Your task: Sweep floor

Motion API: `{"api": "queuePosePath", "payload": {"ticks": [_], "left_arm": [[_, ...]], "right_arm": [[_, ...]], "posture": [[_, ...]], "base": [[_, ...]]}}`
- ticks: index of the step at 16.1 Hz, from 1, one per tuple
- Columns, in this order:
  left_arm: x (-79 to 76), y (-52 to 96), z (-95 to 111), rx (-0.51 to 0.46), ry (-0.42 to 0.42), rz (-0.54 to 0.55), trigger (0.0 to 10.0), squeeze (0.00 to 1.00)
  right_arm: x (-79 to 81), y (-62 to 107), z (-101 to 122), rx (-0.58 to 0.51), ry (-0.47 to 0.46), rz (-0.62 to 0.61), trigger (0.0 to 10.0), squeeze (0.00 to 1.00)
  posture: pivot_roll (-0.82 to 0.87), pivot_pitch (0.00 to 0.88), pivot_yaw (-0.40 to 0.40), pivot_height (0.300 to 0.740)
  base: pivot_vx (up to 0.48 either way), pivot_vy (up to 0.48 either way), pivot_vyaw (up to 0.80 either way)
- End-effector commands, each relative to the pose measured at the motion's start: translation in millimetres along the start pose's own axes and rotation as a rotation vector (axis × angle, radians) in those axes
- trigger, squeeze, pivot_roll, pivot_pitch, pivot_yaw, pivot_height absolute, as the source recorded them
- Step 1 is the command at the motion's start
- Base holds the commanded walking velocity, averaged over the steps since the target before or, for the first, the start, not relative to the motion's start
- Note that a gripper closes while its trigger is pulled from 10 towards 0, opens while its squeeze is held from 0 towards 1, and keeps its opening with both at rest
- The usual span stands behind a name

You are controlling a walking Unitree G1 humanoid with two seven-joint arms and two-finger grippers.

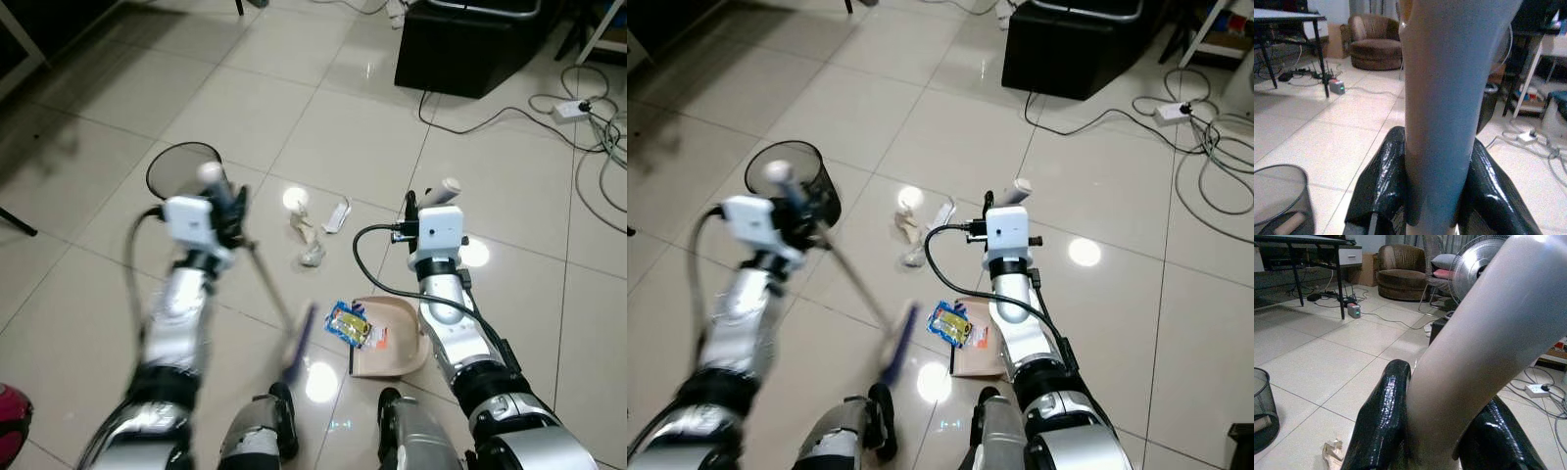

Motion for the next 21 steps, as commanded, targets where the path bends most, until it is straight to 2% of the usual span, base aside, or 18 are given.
{"api": "queuePosePath", "payload": {"ticks": [1,2,4,5,6,8,11,12,13,14,15,17,21], "left_arm": [[1.7,-0.6,5.8,-0.044,-0.03,0.012,10.0,0.0],[-11.6,-0.7,-6.3,-0.038,0.012,-0.005,10.0,0.0],[-21.0,-0.4,-12.6,-0.036,0.063,-0.034,10.0,0.0],[-35.9,1.0,-19.3,-0.022,0.144,-0.105,10.0,0.0],[-46.2,2.6,-25.2,0.01,0.188,-0.167,10.0,0.0],[-58.8,5.7,-29.8,0.042,0.225,-0.263,10.0,0.0],[-60.9,-0.4,-15.7,-0.019,0.285,-0.281,10.0,0.0],[-65.1,-6.3,-1.1,-0.067,0.344,-0.312,10.0,0.0],[-67.5,-6.9,2.4,-0.074,0.358,-0.333,10.0,0.0],[-73.9,-6.9,9.1,-0.078,0.382,-0.385,10.0,0.0],[-83.3,-4.4,22.3,-0.077,0.393,-0.482,10.0,0.0],[-79.8,-6.4,34.9,-0.107,0.368,-0.494,10.0,0.0],[-49.9,-18.9,84.5,-0.24,0.156,-0.41,10.0,0.0]], "right_arm": [[8.8,5.8,-6.5,0.03,0.019,0.034,10.0,0.0],[14.3,8.0,-3.8,0.02,0.015,0.05,10.0,0.0],[16.1,9.4,-3.3,0.017,0.013,0.056,10.0,0.0],[16.3,9.7,-4.2,0.021,0.011,0.058,10.0,0.0],[15.9,9.5,-5.4,0.027,0.011,0.059,10.0,0.0],[14.6,8.3,-5.6,0.03,0.012,0.054,10.0,0.0],[9.8,6.6,-5.3,0.033,0.002,0.033,10.0,0.0],[5.8,6.7,-7.7,0.046,-0.023,0.015,10.0,0.0],[4.9,6.9,-8.6,0.05,-0.029,0.012,10.0,0.0],[3.4,7.9,-10.8,0.058,-0.035,0.007,10.0,0.0],[0.4,10.4,-14.9,0.071,-0.039,-0.003,10.0,0.0],[-2.1,11.5,-16.9,0.078,-0.042,-0.013,10.0,0.0],[-11.2,12.1,-18.0,0.078,-0.069,-0.047,10.0,0.0]], "posture": [[-0.1,0.241,0.076,0.74],[-0.1,0.245,0.074,0.74],[-0.11,0.245,0.074,0.74],[-0.1,0.245,0.072,0.74],[-0.1,0.244,0.072,0.74],[-0.1,0.241,0.075,0.74],[-0.09,0.234,0.078,0.74],[-0.09,0.231,0.078,0.74],[-0.09,0.229,0.079,0.74],[-0.09,0.228,0.08,0.74],[-0.09,0.225,0.084,0.74],[-0.08,0.225,0.086,0.74],[-0.08,0.218,0.094,0.74]], "base": [[0.0,0.0,0.0],[0.0,0.0,0.0],[0.0,0.0,0.0],[0.0,0.0,0.0],[0.0,0.0,0.0],[0.0,0.0,0.0],[0.0,0.0,0.0],[0.0,0.0,0.0],[0.0,0.0,0.0],[0.0,0.0,0.0],[0.0,0.0,0.0],[0.0,0.0,0.0],[0.0,0.0,0.0]]}}
Point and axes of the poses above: a point about 5 cm out from each wrist's last joint towards the gripper, its own y axis pointing back from the gripper into the wrist, its own z axis along the axis of the wrist's last joint, x = y × z, the point moved 5 cm from there along -y, pointing out of the wrist towards the gripper, and after that the axes turned 14 degrees about y, right-handed, at the moved point
